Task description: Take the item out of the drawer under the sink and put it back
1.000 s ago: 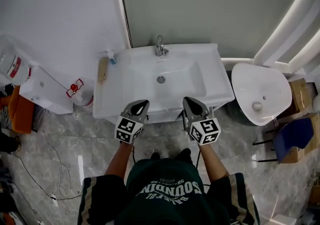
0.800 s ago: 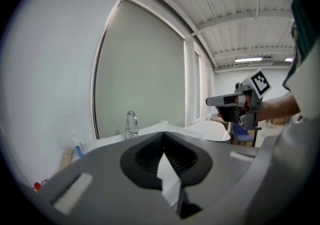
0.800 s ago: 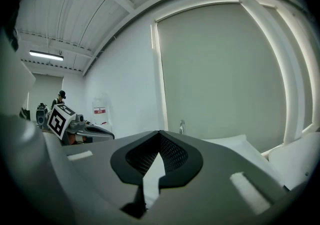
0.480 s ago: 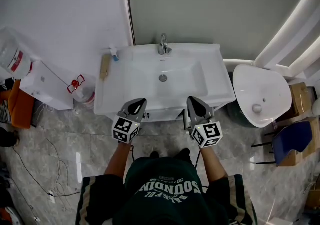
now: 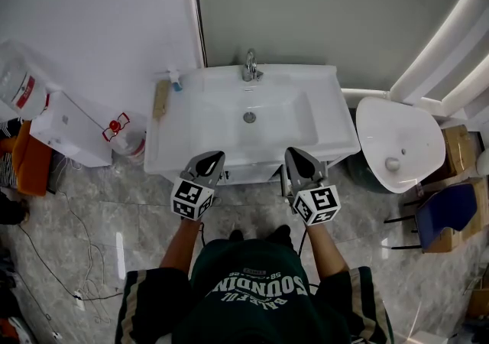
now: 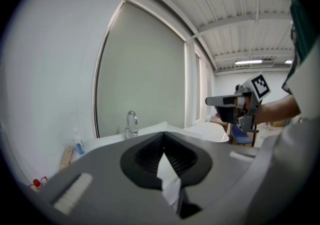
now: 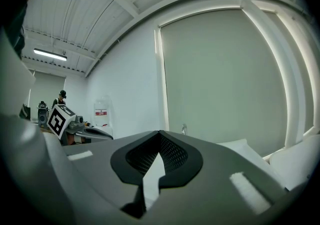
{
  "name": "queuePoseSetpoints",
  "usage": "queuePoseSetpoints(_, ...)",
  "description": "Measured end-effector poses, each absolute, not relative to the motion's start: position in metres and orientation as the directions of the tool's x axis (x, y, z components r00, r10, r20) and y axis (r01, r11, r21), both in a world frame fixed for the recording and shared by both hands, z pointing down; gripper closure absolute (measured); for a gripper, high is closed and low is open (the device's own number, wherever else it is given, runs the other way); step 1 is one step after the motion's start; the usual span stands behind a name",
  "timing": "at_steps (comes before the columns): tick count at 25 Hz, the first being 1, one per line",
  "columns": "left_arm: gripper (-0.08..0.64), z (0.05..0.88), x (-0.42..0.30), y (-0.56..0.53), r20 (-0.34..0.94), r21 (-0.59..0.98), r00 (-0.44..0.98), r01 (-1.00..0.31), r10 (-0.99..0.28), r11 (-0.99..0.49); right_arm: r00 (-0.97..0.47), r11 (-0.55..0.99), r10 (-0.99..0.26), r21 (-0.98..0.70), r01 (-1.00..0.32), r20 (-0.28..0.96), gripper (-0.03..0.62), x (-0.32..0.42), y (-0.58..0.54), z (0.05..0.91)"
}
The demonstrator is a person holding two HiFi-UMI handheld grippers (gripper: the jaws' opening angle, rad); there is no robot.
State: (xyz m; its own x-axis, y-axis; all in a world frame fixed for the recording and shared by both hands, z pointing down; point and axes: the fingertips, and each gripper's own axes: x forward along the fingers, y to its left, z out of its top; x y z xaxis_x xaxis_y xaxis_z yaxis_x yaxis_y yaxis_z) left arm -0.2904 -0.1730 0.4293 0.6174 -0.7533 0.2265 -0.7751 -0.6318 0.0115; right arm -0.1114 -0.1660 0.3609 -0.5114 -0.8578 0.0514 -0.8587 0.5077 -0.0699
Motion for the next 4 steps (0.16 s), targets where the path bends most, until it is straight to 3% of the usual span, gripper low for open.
queuePoseSetpoints(4,0.511,0.4273,-0.2891,-0.1716,0.222,0.010,0.622,-0.771,-0.751,-0.637,-0.513,0.510,-0.856,-0.070,-0.858,0.060,0.592,-0.1126,-0.1648,0.3629)
